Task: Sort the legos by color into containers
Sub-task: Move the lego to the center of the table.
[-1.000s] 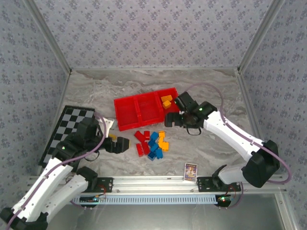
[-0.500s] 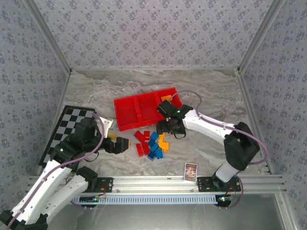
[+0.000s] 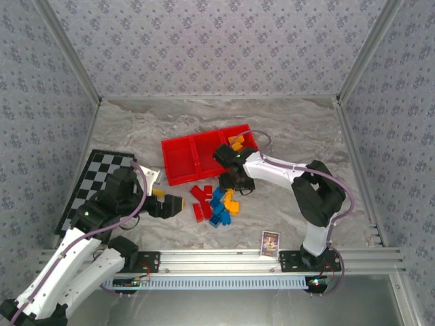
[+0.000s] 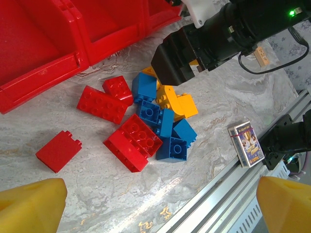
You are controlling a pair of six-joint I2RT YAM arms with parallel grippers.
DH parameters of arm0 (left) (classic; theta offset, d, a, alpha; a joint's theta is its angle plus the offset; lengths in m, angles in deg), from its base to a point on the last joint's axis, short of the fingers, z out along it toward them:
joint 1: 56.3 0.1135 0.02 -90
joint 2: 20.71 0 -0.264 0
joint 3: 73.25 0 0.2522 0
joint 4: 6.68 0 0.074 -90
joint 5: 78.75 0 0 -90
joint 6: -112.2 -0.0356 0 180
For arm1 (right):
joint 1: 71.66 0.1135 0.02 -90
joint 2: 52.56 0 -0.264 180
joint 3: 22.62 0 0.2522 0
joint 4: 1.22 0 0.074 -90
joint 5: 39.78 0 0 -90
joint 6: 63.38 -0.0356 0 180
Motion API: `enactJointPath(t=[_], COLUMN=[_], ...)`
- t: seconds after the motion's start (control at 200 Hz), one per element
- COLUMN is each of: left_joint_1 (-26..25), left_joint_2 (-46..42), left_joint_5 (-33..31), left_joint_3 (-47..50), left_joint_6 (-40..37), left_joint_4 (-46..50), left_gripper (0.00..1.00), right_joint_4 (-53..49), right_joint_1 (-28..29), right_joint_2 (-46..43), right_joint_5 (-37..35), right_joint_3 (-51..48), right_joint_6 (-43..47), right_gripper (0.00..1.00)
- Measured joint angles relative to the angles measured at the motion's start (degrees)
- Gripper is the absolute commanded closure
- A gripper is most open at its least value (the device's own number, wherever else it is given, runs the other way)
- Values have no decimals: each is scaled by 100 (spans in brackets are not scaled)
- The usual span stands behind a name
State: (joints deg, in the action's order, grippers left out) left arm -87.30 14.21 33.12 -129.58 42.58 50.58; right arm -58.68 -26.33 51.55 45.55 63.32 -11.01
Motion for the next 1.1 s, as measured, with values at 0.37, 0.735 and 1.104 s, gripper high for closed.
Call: enactJointPath(t=[0.37, 0.735, 1.104], left_joint_1=[-24, -24, -24], left_joint_2=[0, 0, 2], left_joint_5=[0, -4, -22], left_joint_3=[2, 4, 4], left_joint_6=[0, 0, 0], left_joint_4=[0, 0, 0], left_gripper=[0, 0, 0], right_joint_4=[166, 24, 293], right_joint_1=[-11, -577, -431], right_joint_2=[197, -273, -1152], right_joint_5=[114, -433, -525], right_joint_3=[153, -391, -841], right_joint_6=[85, 98, -570], right_gripper=[33, 38, 22])
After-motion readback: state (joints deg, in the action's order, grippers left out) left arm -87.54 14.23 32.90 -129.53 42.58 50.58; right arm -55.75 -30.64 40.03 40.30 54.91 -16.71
